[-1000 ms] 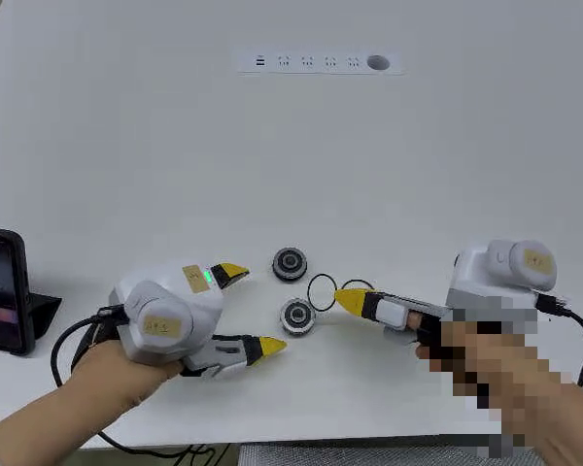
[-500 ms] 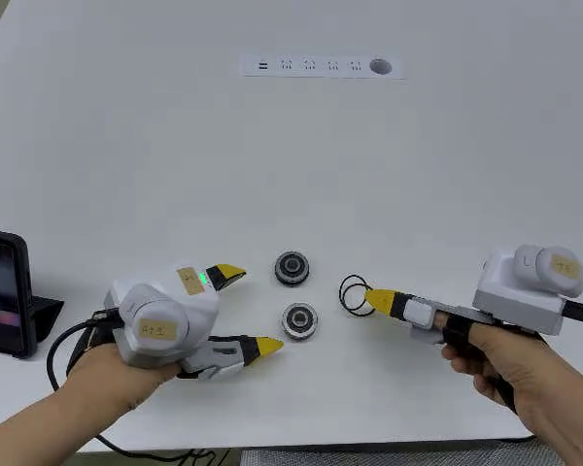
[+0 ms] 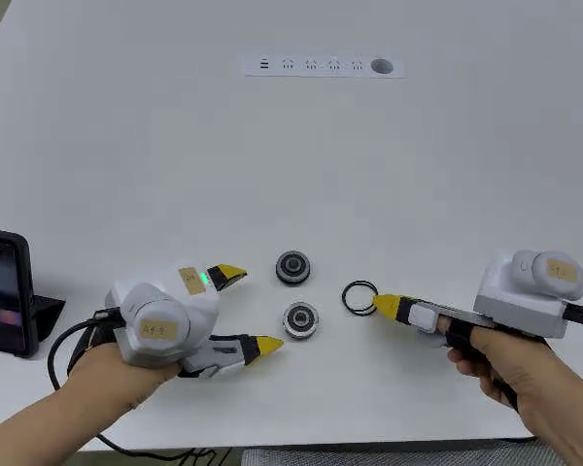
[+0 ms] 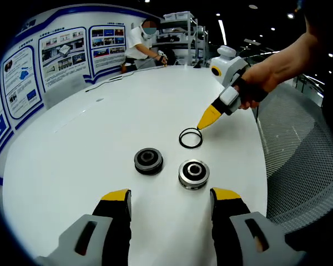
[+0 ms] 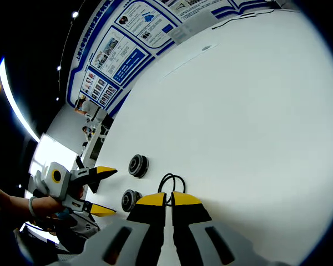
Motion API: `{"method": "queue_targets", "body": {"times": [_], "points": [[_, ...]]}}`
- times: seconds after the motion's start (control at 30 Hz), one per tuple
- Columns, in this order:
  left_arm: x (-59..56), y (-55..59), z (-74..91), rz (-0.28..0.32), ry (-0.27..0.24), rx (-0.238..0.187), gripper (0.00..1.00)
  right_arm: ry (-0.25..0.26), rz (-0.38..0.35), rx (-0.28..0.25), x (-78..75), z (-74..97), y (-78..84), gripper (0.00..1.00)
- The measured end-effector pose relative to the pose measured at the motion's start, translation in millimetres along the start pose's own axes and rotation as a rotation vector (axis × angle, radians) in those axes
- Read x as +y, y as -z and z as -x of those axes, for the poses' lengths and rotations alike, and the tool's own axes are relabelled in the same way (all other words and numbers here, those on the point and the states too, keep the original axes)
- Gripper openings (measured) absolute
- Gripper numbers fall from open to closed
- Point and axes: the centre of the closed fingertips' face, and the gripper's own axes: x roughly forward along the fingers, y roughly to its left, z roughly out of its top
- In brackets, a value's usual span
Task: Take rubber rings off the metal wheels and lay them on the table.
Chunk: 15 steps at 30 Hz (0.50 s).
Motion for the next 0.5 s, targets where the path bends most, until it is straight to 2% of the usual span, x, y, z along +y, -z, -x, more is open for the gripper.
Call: {"method": "queue_targets", "body": {"times": [0.33,0.5], "points": [[1.3,0.9,0.5,0.005,-0.002,0.001,0.58,0.031,0.061,0.000,-2.7,0.5,-1.0,0.07],[2.8,-0.8,0.5,0.012,-0.004,-0.005,0.56,0.013,0.082,-0.012,6.5,-0.6,-6.3,0.08]]}}
